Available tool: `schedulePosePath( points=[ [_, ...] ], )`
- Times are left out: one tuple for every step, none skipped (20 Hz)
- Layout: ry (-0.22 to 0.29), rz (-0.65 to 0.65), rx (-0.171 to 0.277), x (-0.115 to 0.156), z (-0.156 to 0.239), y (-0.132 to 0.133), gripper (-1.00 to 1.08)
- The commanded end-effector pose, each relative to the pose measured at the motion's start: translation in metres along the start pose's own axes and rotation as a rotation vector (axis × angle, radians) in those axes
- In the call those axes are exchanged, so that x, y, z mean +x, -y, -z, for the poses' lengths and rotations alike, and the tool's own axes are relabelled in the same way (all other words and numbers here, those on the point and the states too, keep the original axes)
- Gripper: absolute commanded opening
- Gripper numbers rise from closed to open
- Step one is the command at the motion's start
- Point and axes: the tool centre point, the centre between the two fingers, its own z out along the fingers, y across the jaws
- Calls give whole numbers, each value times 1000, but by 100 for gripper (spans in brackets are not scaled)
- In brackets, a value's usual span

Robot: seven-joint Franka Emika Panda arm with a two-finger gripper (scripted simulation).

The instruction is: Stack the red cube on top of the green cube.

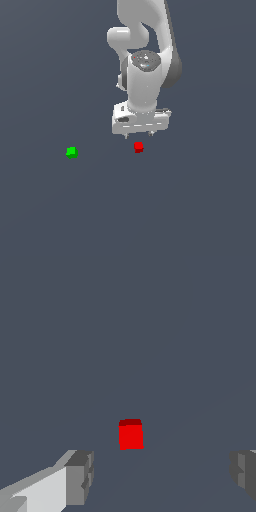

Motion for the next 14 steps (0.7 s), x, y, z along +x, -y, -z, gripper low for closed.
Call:
schedulePosePath(
  points=[
    [0, 0, 0, 0, 0, 0, 100],
    [0, 0, 0, 0, 0, 0, 100],
    [0, 1, 0, 0, -1, 0, 100],
    [0, 1, 0, -1, -3, 0, 100],
    [1, 3, 0, -2, -5, 1, 100],
    [1, 4, 0, -3, -7, 1, 100],
    [2, 6, -1, -4, -11, 2, 100],
    [2, 8, -1, -5, -14, 2, 100],
    [3, 10, -1, -7, -19, 3, 100],
    [4, 13, -1, -9, -24, 4, 100],
    [5, 16, -1, -11, -29, 4, 100],
    [6, 20, -2, -14, -36, 5, 100],
    [7, 24, -2, -16, -42, 6, 100],
    [9, 28, -2, -19, -50, 7, 100]
  ],
)
